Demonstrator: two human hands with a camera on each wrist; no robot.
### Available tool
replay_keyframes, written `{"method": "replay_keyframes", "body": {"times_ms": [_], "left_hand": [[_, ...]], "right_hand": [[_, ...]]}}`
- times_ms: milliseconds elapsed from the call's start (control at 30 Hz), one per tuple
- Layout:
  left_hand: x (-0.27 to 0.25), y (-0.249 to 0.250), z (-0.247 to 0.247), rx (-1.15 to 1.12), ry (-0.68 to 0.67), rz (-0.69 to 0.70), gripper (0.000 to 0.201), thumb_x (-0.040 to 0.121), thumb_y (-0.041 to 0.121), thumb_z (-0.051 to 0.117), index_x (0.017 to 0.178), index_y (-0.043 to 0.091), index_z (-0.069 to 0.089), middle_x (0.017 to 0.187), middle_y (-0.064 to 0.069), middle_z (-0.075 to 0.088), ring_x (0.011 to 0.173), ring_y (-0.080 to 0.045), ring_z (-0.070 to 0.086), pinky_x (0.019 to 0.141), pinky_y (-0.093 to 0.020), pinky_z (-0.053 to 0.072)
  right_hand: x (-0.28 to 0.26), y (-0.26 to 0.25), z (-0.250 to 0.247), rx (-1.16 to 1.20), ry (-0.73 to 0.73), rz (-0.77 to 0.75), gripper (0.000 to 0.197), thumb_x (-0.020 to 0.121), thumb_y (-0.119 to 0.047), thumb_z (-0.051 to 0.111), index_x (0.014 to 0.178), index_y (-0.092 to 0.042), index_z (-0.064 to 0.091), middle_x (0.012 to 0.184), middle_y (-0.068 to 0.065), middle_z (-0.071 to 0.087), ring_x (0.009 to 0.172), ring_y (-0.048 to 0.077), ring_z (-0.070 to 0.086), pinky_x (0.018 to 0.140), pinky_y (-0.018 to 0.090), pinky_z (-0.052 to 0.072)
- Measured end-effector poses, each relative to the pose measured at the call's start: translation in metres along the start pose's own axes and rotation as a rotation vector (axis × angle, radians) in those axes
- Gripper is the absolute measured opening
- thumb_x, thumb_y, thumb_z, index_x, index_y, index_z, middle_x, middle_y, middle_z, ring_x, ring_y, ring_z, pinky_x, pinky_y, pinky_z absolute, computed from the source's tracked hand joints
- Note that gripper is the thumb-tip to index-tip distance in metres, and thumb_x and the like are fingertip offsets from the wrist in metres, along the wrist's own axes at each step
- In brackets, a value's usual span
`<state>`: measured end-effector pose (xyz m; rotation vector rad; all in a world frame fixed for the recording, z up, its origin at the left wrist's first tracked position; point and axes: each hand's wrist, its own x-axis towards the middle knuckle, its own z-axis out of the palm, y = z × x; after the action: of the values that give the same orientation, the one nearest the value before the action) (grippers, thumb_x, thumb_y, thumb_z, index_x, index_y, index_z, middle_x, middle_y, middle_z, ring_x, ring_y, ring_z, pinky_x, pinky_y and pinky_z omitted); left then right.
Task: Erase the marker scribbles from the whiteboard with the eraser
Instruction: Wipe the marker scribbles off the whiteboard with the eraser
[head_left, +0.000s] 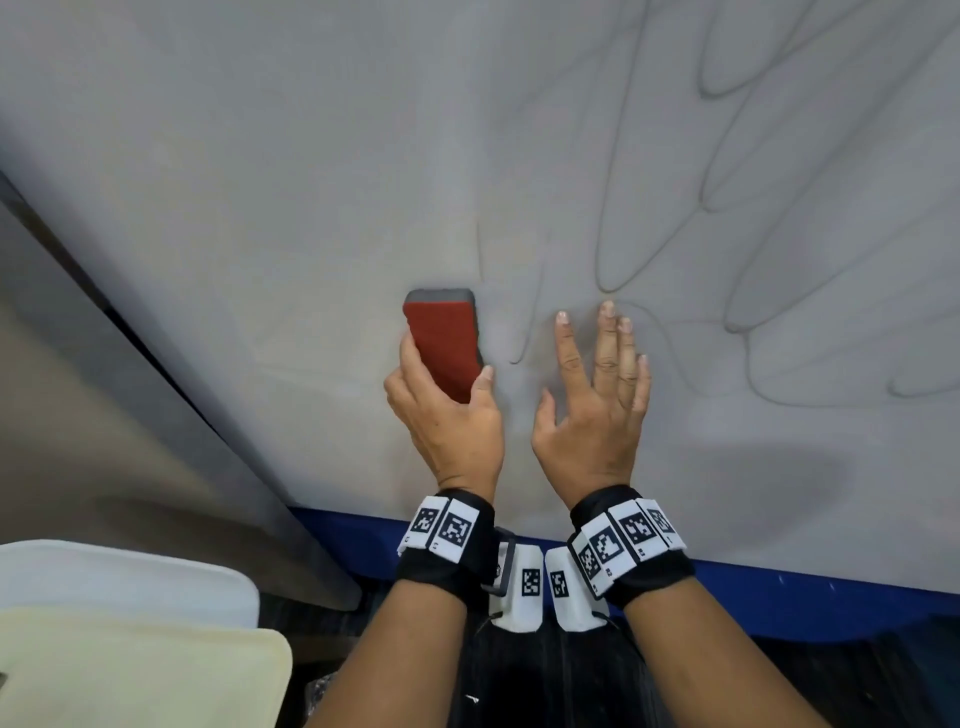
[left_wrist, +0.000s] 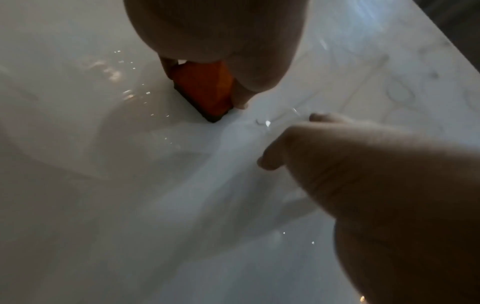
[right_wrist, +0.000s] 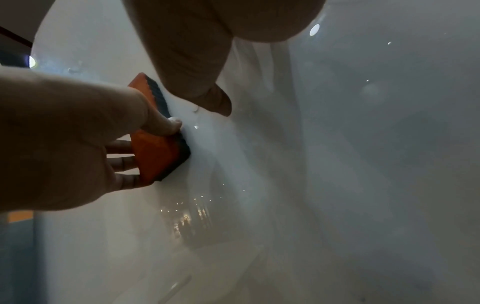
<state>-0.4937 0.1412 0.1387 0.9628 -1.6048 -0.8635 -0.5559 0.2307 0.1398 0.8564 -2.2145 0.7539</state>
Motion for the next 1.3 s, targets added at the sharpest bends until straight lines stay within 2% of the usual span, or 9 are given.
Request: {"method": "replay_keyframes", "body": {"times_ms": [67,267,500,667,733,833,967,1133,1300], "left_hand": [[-0.002,0.005,0.001,0.013,0.037,0.011,0.091,0.076,0.016,0.081,0.151,0.02,0.03,0.115,0.004,0.036,0.112,-0.02,0.044,0.093,-0.039,0.051],[-0.013,0.007,0.004,0.164,-0.11,0.297,0.083,0.071,0.012,0.082,0.145,0.02,0.044,0.108,-0.005,0.046,0.102,-0.023,0.044,0.078,-0.034,0.05],[-0.009,0.002,-0.005,0.238,-0.146,0.467,0.085,0.066,-0.014,0.06,0.14,0.027,0.052,0.12,-0.006,0.047,0.115,-0.027,0.043,0.094,-0.048,0.049],[0.002,0.009,-0.013,0.266,-0.225,0.611,0.064,0.077,-0.002,0.046,0.135,0.023,0.059,0.125,-0.009,0.048,0.119,-0.03,0.042,0.098,-0.051,0.045],[0.004,0.011,-0.018,0.237,-0.255,0.605,0.061,0.079,0.002,0.044,0.137,0.019,0.056,0.127,-0.01,0.048,0.122,-0.03,0.042,0.099,-0.051,0.046],[0.01,0.009,-0.028,0.222,-0.255,0.51,0.082,0.077,-0.005,0.063,0.15,0.02,0.034,0.145,-0.011,0.031,0.135,-0.028,0.034,0.104,-0.047,0.047],[0.035,0.006,-0.04,0.32,-0.217,0.447,0.11,0.073,0.015,0.084,0.156,0.024,0.011,0.16,-0.011,0.004,0.149,-0.032,0.011,0.114,-0.056,0.031],[0.065,0.004,-0.046,0.389,-0.191,0.467,0.114,0.07,0.037,0.086,0.157,0.023,0.013,0.161,-0.017,-0.001,0.149,-0.036,0.004,0.116,-0.059,0.023],[0.064,0.002,-0.043,0.393,-0.218,0.491,0.108,0.074,0.038,0.083,0.157,0.022,0.016,0.161,-0.02,-0.002,0.149,-0.037,-0.002,0.116,-0.063,0.019]], "right_hand": [[-0.001,0.001,0.0,0.008,-0.002,0.0,0.088,0.078,-0.014,0.07,0.154,-0.027,0.029,0.164,0.007,0.012,0.152,0.02,0.004,0.121,0.051,0.015],[0.0,0.001,0.001,0.064,-0.006,0.008,0.09,0.075,-0.004,0.066,0.154,-0.026,0.028,0.164,0.006,0.012,0.152,0.02,0.004,0.122,0.05,0.013],[0.0,0.0,-0.007,0.221,-0.006,0.048,0.092,0.077,-0.012,0.076,0.152,-0.019,0.023,0.162,0.008,0.018,0.152,0.019,0.006,0.122,0.048,0.013],[-0.001,-0.015,-0.005,0.256,0.054,0.014,0.072,0.071,-0.006,0.079,0.137,-0.018,0.052,0.152,0.012,0.035,0.144,0.03,0.029,0.11,0.059,0.032],[-0.002,-0.019,-0.001,0.245,0.082,0.003,0.063,0.07,-0.007,0.08,0.13,-0.015,0.059,0.146,0.011,0.043,0.139,0.029,0.035,0.109,0.056,0.033],[-0.001,-0.022,0.005,0.245,0.129,0.026,0.061,0.07,-0.014,0.084,0.124,-0.016,0.058,0.139,0.006,0.045,0.132,0.027,0.041,0.107,0.05,0.035],[-0.002,-0.019,0.008,0.24,0.211,0.105,0.055,0.068,-0.028,0.087,0.116,-0.012,0.064,0.124,0.002,0.049,0.116,0.026,0.048,0.099,0.043,0.039],[-0.002,-0.026,0.013,0.311,0.273,0.315,0.061,0.067,-0.037,0.083,0.113,-0.005,0.059,0.111,0.012,0.056,0.101,0.026,0.052,0.087,0.045,0.049],[-0.003,-0.048,0.022,0.272,0.245,0.274,0.062,0.068,-0.027,0.082,0.122,-0.016,0.055,0.111,0.013,0.055,0.097,0.026,0.049,0.085,0.04,0.045]]}}
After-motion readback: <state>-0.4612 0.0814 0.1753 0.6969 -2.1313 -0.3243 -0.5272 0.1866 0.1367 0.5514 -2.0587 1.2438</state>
